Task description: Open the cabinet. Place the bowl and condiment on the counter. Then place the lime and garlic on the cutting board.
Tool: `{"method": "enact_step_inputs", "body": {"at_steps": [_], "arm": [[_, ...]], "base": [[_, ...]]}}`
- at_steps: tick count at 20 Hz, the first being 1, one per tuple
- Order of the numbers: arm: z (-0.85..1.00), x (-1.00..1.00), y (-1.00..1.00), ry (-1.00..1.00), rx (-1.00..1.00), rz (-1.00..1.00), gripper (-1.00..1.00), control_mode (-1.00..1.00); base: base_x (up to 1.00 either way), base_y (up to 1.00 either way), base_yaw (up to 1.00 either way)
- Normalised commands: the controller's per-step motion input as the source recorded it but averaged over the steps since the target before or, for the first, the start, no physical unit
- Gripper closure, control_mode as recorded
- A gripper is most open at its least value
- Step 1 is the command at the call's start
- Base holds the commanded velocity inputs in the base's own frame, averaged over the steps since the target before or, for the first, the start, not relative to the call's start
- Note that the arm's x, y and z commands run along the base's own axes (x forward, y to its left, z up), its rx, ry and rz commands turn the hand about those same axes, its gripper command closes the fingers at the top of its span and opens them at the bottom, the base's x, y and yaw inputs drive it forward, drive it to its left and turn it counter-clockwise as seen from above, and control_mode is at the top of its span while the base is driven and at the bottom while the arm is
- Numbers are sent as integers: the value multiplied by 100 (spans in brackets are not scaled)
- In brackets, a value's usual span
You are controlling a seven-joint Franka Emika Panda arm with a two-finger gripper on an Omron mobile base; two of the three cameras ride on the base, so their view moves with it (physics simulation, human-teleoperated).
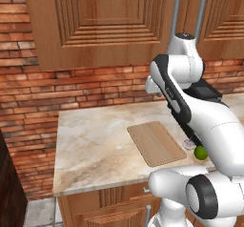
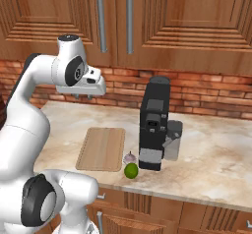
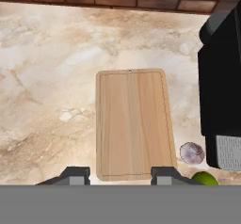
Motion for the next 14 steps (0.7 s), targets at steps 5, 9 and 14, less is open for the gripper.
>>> {"method": "enact_step_inputs", "body": {"at_steps": [5,9,14], "arm": [[0,-10,0,-3,0,0,-100,-100],[0,-15,0,-9,-1,-3,-100,-100],[0,-11,-2,-17,-3,-5,-100,-100]], "base": [[0,0,0],[0,0,0],[0,0,0]]}}
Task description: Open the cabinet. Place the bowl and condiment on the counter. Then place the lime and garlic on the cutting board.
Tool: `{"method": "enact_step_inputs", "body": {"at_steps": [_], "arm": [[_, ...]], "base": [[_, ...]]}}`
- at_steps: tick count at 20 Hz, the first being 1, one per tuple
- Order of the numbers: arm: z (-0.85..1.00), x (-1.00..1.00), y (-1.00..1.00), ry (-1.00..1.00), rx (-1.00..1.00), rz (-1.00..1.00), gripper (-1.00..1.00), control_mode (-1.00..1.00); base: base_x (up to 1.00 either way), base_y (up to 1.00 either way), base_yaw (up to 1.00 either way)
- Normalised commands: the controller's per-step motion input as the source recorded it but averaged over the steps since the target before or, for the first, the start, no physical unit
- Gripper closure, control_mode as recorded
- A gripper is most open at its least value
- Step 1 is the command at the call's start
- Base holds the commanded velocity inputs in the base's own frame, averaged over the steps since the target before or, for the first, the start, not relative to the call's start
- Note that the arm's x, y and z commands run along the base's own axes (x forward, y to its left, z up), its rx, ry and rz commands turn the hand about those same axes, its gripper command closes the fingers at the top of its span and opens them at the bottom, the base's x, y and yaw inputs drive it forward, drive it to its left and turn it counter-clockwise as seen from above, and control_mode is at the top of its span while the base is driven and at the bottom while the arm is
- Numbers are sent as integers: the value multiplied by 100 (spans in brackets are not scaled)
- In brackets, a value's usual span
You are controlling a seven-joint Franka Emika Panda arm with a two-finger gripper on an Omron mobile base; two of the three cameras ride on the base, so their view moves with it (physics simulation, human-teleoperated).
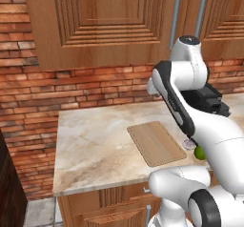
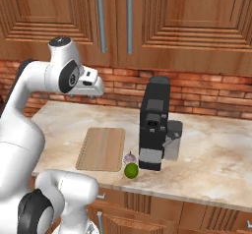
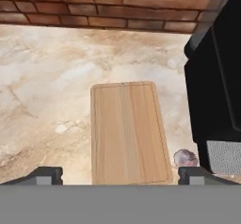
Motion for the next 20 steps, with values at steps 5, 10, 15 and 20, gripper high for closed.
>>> {"method": "enact_step_inputs", "body": {"at_steps": [5,10,15,20], "arm": [[0,-7,-4,-23,-6,-4,-100,-100],[1,-8,-10,-24,-2,-4,-100,-100],[6,-7,-8,-25,0,-4,-100,-100],[16,-7,-5,-27,0,-2,-100,-100]], "base": [[0,0,0],[0,0,0],[0,0,0],[0,0,0]]}}
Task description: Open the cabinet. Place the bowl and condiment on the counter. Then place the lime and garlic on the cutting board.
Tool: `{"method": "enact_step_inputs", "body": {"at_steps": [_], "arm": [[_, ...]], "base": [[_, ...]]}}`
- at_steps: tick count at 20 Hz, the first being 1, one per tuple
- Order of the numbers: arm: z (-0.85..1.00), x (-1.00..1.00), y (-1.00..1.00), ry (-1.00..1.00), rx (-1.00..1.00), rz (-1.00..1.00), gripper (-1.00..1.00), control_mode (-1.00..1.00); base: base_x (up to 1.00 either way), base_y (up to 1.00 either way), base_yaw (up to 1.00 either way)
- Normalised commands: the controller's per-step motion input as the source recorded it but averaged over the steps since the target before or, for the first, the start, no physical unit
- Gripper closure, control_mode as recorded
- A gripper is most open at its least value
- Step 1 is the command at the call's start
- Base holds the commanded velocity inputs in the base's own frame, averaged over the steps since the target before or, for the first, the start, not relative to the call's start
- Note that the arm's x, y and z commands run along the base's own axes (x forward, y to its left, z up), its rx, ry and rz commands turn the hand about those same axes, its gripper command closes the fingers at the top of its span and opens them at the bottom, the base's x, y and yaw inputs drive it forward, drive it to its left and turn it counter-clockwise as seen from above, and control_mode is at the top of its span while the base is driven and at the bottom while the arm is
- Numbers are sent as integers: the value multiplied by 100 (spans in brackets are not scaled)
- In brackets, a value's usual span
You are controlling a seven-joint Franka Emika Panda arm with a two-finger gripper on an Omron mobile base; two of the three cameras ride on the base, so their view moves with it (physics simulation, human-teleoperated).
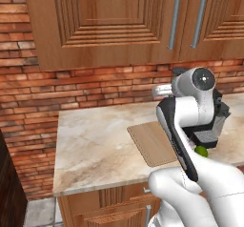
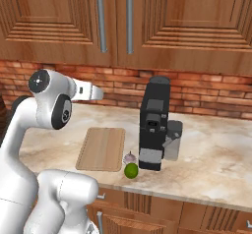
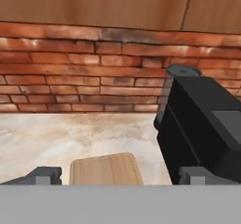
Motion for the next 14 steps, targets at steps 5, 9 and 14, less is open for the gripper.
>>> {"method": "enact_step_inputs", "body": {"at_steps": [5,9,14], "arm": [[29,-8,-5,-24,0,-2,-100,-100],[37,-5,-4,-22,0,-2,-100,-100],[42,0,-1,-16,0,-1,-100,-100]], "base": [[0,0,0],[0,0,0],[0,0,0]]}}
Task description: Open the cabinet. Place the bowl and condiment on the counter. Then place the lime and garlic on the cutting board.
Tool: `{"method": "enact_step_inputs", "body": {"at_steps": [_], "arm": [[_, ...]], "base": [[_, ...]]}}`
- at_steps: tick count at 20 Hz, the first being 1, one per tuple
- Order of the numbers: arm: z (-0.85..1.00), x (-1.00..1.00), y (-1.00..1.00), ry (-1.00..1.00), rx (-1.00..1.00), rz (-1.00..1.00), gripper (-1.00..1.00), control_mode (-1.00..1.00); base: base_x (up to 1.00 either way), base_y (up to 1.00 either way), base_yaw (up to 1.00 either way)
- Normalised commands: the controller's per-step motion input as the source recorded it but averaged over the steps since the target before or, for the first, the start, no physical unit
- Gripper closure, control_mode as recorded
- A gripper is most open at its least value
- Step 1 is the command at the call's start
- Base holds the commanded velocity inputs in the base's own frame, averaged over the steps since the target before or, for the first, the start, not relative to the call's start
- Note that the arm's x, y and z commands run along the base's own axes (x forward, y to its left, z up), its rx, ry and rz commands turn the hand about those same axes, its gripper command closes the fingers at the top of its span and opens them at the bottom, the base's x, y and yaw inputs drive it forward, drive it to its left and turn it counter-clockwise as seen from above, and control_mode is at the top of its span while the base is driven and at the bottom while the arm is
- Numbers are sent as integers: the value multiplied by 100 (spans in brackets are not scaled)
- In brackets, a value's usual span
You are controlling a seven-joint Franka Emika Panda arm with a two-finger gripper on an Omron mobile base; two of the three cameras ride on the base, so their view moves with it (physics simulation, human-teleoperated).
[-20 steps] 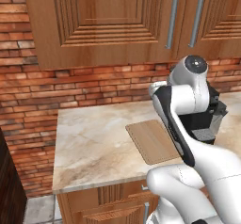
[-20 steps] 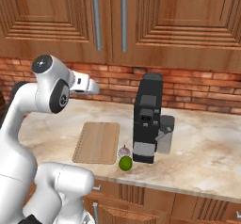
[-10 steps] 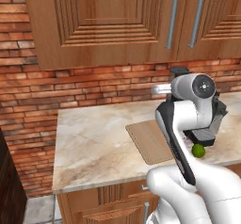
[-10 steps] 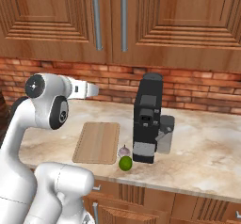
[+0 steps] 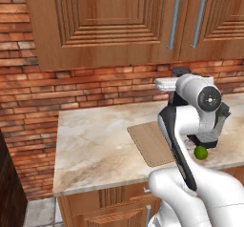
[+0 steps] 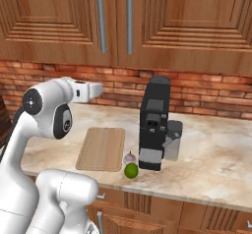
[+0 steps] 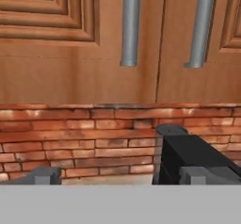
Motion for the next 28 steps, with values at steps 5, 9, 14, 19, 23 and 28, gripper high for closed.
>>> {"method": "enact_step_inputs", "body": {"at_steps": [5,9,14,19,23,28], "arm": [[41,0,-2,-12,0,-1,-100,-100],[21,5,6,-2,-3,0,-100,-100],[16,2,2,0,-2,0,-100,-100],[32,0,0,0,-7,0,-100,-100],[27,0,0,0,-4,0,-100,-100],[18,2,0,0,0,0,-100,-100]], "base": [[0,0,0],[0,0,0],[0,0,0],[0,0,0],[0,0,0],[0,0,0]]}}
